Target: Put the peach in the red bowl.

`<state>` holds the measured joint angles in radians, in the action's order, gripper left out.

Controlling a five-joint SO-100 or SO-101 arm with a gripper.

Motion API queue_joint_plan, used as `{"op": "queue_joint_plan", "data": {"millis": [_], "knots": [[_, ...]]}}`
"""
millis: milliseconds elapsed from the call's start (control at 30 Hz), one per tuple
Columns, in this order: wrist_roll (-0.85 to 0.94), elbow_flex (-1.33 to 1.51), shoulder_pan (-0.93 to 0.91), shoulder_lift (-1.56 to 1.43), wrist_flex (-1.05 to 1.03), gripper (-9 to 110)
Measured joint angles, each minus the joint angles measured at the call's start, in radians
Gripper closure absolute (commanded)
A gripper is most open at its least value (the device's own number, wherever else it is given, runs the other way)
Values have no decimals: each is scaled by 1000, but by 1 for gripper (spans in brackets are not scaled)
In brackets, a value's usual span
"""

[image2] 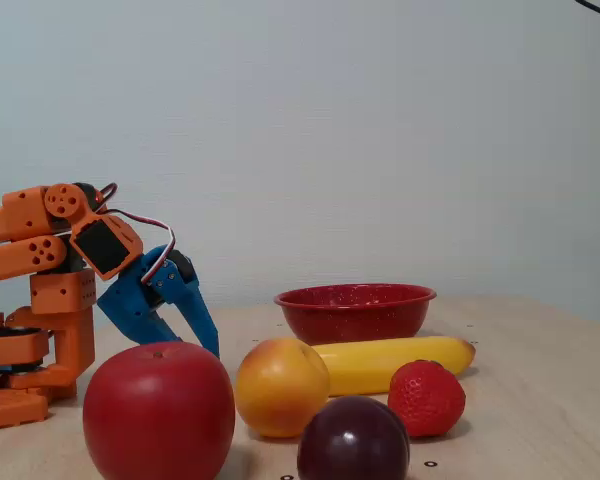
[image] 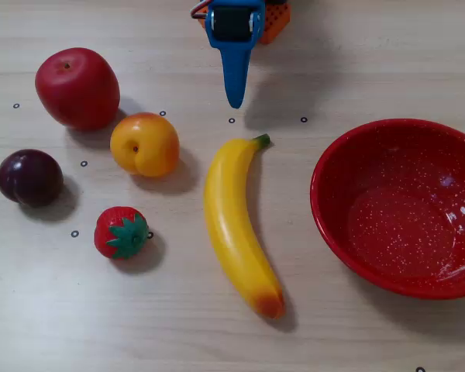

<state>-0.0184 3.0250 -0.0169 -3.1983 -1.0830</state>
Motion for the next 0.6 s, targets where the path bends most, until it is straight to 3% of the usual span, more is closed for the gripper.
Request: {"op": "queue_joint_plan", "data": {"millis": [367,600], "knots": [[3,-20,49,52,0,101],[0,-359,49,334,-32,101]]}}
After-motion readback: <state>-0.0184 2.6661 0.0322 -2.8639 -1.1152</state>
